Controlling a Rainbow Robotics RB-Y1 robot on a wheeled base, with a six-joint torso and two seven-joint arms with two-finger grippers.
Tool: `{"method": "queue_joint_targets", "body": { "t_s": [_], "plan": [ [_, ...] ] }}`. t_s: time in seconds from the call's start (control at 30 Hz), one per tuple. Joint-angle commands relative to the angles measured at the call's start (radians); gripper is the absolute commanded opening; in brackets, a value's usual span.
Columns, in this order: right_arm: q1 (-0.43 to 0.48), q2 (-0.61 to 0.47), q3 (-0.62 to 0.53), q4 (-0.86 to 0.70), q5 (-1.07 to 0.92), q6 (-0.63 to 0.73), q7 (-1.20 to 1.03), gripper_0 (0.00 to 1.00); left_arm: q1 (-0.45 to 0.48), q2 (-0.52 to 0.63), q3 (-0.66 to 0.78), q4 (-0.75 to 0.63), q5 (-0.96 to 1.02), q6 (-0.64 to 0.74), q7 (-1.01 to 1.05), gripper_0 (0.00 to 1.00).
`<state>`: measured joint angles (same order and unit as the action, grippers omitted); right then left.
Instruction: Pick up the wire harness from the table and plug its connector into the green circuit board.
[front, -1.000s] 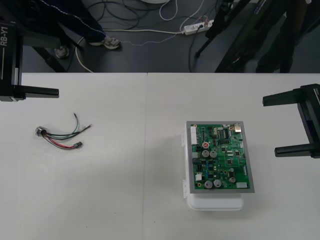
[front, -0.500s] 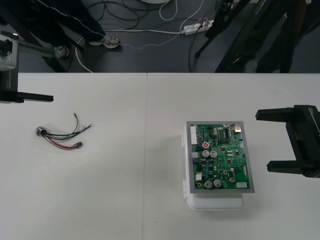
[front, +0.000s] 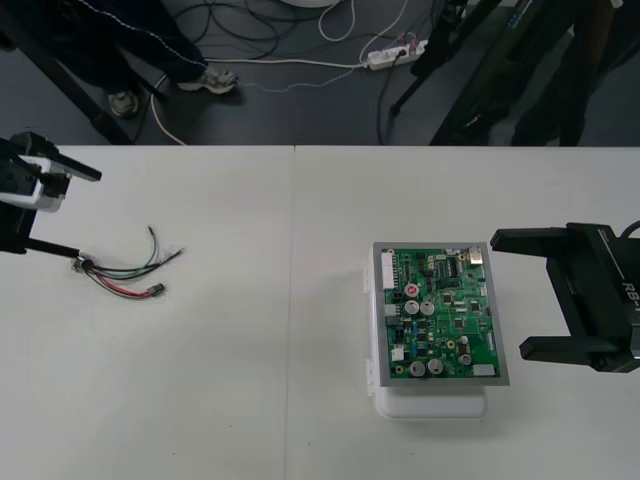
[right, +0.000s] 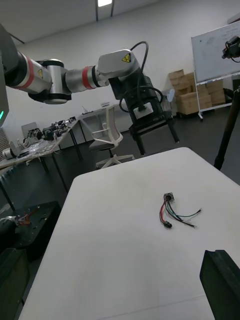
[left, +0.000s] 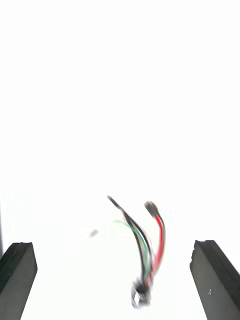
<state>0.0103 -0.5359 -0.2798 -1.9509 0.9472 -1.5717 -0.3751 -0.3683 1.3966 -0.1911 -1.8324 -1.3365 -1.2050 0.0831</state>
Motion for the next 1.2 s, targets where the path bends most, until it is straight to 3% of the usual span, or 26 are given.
{"method": "queue_joint_targets", "body": {
  "t_s": [0.03, 0.3, 0.47, 0.6, 1.2],
  "plan": [
    [-0.035, 0.005, 0.014, -0.028, -0.019, 0.001, 0.073, 1.0, -0.196, 0.101, -0.197, 0.047, -0.066, -0.034, -0.079, 0.9],
    [-0.055, 0.007, -0.033, -0.028, -0.019, 0.001, 0.09, 1.0, -0.494, 0.114, -0.562, 0.177, -0.082, -0.034, -0.102, 0.91],
    [-0.05, 0.007, -0.058, -0.029, -0.031, 0.001, 0.09, 1.0, -0.702, 0.053, -0.838, 0.366, -0.058, -0.036, -0.191, 0.92],
    [-0.046, 0.005, -0.071, -0.029, -0.045, 0.001, 0.088, 1.0, -0.813, -0.013, -0.993, 0.53, -0.035, -0.034, -0.279, 0.94],
    [-0.038, 0.007, -0.081, -0.028, -0.061, 0.001, 0.094, 1.0, -0.82, -0.291, -1.139, 1.073, 0.151, -0.021, -0.637, 0.94]
  ]
}}
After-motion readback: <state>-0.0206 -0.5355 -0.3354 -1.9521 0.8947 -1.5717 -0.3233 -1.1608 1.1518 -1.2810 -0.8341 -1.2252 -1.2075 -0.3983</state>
